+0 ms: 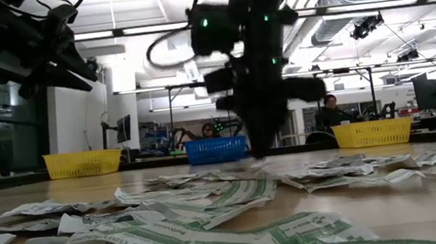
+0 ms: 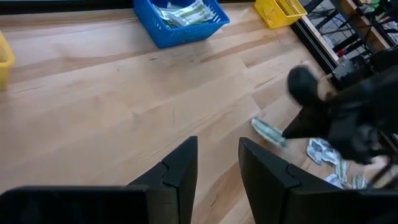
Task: Pick & Place First Aid Supplies
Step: Put the green bandage pack into the top blue bin
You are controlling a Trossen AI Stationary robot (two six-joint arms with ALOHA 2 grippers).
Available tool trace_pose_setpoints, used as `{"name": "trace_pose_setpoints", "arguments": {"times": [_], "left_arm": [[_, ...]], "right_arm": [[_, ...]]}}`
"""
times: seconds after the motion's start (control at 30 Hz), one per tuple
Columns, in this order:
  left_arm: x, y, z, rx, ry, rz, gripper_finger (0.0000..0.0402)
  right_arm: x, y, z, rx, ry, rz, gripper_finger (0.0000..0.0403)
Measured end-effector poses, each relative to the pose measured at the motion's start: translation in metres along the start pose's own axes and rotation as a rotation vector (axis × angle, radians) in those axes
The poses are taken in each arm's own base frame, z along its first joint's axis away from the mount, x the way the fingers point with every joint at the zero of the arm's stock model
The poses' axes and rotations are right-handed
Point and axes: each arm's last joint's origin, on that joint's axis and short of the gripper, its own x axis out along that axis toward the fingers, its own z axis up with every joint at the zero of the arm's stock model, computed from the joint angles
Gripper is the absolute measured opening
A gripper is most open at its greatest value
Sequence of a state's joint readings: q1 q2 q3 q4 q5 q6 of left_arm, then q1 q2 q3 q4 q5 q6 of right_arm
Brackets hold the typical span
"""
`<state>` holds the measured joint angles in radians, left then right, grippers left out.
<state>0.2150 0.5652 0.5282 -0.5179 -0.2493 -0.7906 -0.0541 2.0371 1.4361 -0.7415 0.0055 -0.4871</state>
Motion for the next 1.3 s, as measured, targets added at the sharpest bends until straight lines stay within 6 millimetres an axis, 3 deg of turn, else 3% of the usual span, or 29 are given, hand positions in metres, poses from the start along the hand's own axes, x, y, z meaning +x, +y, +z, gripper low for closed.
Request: {"name": "trace_pose_setpoints", "arguments": {"times": [0.27,0.5,0.77,0.97,1.17,1.3], "left_arm": [[0.0,0.0,0.0,-0.009,-0.006,0.008,0.0117],[0.0,0.001,0.001,-0.03,-0.051,0.051,0.0117],[0.0,0.003,0.003,-0.053,-0.092,0.088,0.0117],[0.0,0.003,0.003,-0.083,-0.118,0.109,0.0117],[0.0,0.004,0.004,-0.105,-0.135,0.122,0.0117],[0.0,0.004,0.004,-0.125,-0.137,0.121,0.0117]], "right_arm": [[-0.047,-0.021,-0.007,0.042,-0.097,-0.085,0.0],[-0.077,-0.069,-0.024,0.152,-0.165,-0.141,0.0],[-0.097,-0.122,-0.054,0.031,-0.212,-0.24,0.0],[-0.089,-0.16,-0.076,-0.059,-0.181,-0.294,0.0],[-0.063,-0.185,-0.082,-0.299,-0.089,-0.316,0.0],[-0.058,-0.204,-0.088,-0.318,-0.073,-0.403,0.0]]}}
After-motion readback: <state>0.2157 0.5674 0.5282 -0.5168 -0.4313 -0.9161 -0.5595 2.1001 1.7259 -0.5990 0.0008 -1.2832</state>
